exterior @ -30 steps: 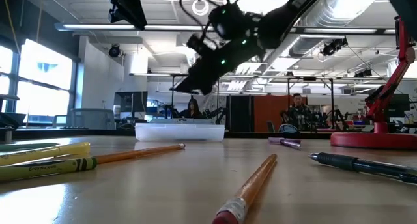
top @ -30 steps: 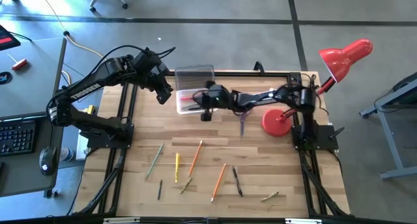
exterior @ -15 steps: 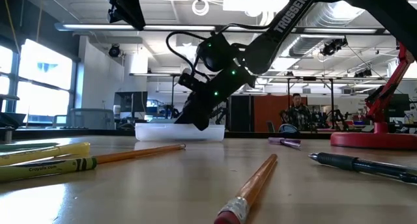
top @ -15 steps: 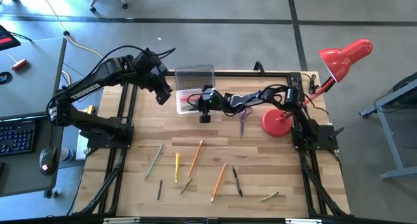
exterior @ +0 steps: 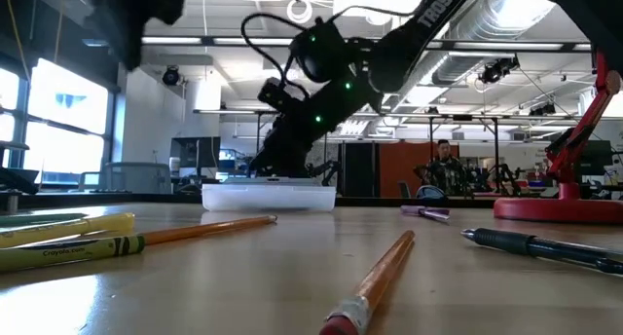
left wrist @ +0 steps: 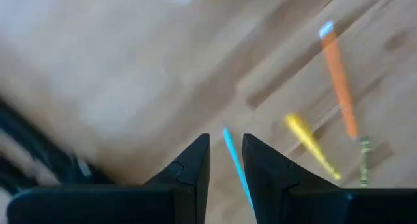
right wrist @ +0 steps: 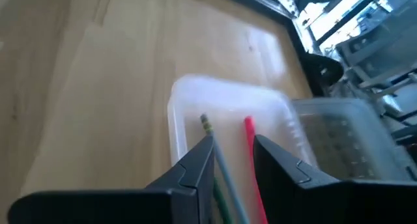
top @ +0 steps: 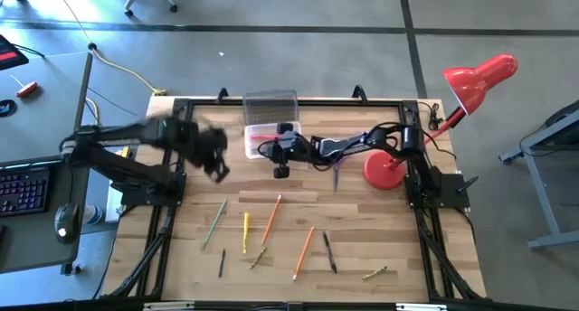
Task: Pick & place school supplies into a supply box
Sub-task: Put the light blue pencil into the supplies box
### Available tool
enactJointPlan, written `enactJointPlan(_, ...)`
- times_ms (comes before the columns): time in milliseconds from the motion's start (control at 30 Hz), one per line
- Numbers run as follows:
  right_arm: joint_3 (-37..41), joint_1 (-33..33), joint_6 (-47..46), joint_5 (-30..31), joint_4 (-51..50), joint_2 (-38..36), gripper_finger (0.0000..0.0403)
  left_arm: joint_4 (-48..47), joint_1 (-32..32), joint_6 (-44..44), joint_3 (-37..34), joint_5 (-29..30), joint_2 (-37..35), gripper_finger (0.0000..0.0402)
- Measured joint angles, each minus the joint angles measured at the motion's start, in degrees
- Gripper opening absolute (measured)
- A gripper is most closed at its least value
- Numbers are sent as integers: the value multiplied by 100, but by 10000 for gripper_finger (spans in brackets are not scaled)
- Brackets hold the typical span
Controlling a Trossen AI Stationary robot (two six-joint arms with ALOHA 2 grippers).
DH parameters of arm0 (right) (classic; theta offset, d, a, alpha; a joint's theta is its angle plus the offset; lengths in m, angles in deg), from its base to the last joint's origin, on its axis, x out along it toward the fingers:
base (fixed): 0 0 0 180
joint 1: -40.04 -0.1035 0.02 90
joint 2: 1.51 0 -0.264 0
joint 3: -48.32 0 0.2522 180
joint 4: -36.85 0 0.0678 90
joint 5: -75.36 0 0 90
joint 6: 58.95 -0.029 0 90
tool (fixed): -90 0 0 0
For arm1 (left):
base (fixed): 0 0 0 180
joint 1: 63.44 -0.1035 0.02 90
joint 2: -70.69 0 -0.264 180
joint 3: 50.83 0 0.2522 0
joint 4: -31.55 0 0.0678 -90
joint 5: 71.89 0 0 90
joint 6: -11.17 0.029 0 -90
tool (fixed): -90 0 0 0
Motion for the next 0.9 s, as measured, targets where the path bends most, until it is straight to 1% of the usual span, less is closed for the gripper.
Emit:
enactJointPlan(33, 2, -44, 6, 86, -34, -45, 85, 49, 349, -576, -294, 67, -65, 120)
enactJointPlan(100, 1, -125, 11, 205, -101, -151, 85, 316, 1044, -1693, -819, 10, -133, 120)
enactJointPlan(200, 0, -213, 13, 244, -141, -261, 87, 846, 2024, -3074, -1610, -505, -174, 120)
enactJointPlan(300, 1, -268, 13, 243, -136, -276, 87, 1881, 2867, -4095, -2287, -937, -141, 120)
enactJointPlan(367, 2, -287, 12, 215, -147, -283, 87, 2713, 3294, -4572, -2681, -878, -66, 120)
enactJointPlan(433, 2, -291, -13, 225, -161, -287, 87, 3681, 3586, -4813, -2953, -612, 36, 120)
enactJointPlan(500, 2, -291, -13, 223, -173, -287, 87, 4107, 3798, -4965, -3150, -308, 135, 120)
enactJointPlan(600, 2, -295, -24, 225, -148, -287, 87, 4159, 3947, -4971, -3279, 3, 323, 120)
enactJointPlan(667, 2, -295, -34, 225, -135, -287, 87, 3950, 3953, -4955, -3339, 264, 511, 120)
enactJointPlan(767, 2, -298, -109, 206, -92, -287, 87, 3977, 3948, -4913, -3379, 704, 721, 120)
enactJointPlan(900, 2, -295, -142, 208, -135, -289, 87, 4010, 3938, -4839, -3377, 1017, 962, 120)
